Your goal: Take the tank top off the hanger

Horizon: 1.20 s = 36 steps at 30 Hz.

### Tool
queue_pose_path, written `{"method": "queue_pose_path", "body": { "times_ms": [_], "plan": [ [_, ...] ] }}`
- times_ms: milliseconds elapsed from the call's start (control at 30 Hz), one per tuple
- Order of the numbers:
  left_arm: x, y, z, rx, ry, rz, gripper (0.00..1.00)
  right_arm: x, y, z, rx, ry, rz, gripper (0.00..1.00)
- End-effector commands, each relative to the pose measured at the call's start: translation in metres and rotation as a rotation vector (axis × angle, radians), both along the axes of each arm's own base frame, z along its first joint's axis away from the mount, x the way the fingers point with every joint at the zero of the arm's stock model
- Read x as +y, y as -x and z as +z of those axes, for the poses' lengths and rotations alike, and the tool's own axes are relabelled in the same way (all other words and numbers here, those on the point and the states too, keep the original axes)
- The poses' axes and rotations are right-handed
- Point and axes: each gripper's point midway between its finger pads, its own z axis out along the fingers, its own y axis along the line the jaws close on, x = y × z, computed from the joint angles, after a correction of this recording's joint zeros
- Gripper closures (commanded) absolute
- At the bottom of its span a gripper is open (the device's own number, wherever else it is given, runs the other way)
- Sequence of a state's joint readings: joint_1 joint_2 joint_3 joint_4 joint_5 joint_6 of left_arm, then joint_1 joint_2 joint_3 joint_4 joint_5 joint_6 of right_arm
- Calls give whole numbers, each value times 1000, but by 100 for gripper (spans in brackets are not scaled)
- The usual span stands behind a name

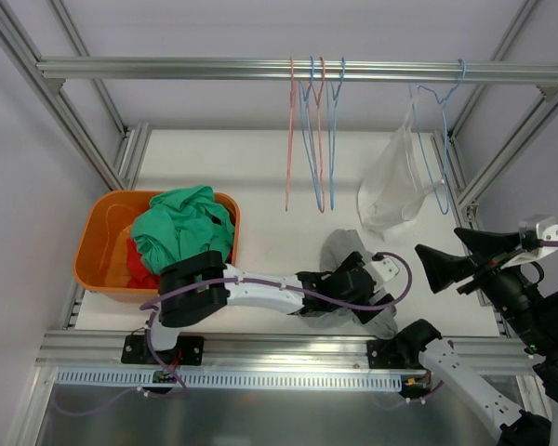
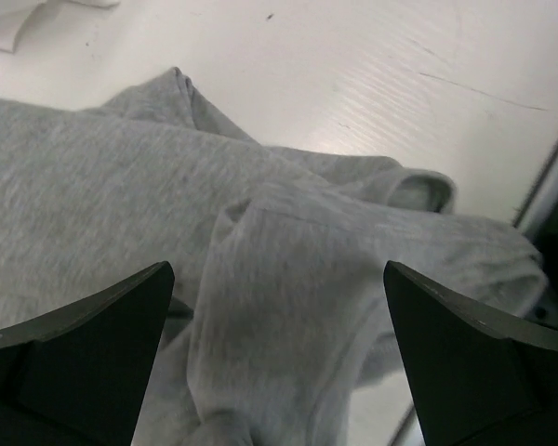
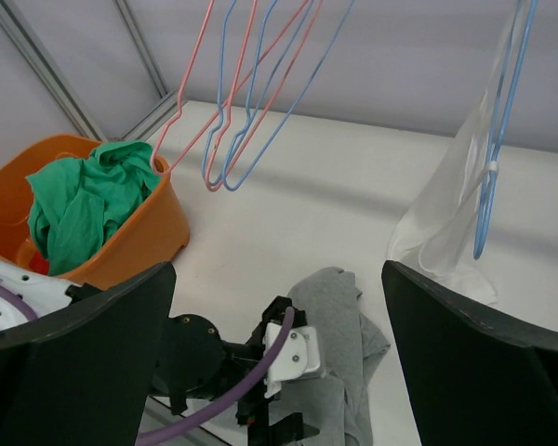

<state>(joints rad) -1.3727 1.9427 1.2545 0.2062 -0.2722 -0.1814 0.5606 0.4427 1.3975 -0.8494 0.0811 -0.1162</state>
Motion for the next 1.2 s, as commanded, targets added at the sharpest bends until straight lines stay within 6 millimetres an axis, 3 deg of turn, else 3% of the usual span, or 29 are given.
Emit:
{"method": "queue_pose_path", "body": {
  "times_ms": [0,100,233,400,500,600,633,667,700,800,833,900,1067,1167],
  "plan": [
    [-9,-36,8,-183,-43,71,1,-6,17,8,-38,-1,26,0],
    [-17,-46,2,-201,-72,80,1,-6,20,6,-32,6,37,0],
    [-22,-53,-29,-153,-134,70,1,-5,23,5,-34,7,49,1],
    [-15,-30,-69,-3,-193,5,2,-4,25,3,-34,10,62,0],
    [-1,-11,-81,102,-193,-2,12,-3,26,2,-37,9,68,1],
    [31,11,-106,212,-242,10,55,-4,28,1,-40,5,68,1],
    [35,16,-100,225,-231,14,84,-4,27,0,-39,6,69,1],
    [43,18,-98,227,-233,37,96,-4,27,0,-41,3,68,0],
    [51,20,-97,228,-232,69,100,-4,27,-1,-40,2,69,0],
    [94,24,-83,148,-278,158,100,1,31,-1,-56,-5,103,0],
    [102,19,-60,88,-260,205,100,1,31,-1,-58,-8,101,0],
    [118,15,-38,41,-257,264,100,2,28,-2,-56,-5,98,0],
    [175,-13,49,-132,-197,495,100,8,24,1,-68,-9,115,0],
    [206,-23,88,-180,-137,623,100,10,21,4,-73,-8,119,1]
  ]
}}
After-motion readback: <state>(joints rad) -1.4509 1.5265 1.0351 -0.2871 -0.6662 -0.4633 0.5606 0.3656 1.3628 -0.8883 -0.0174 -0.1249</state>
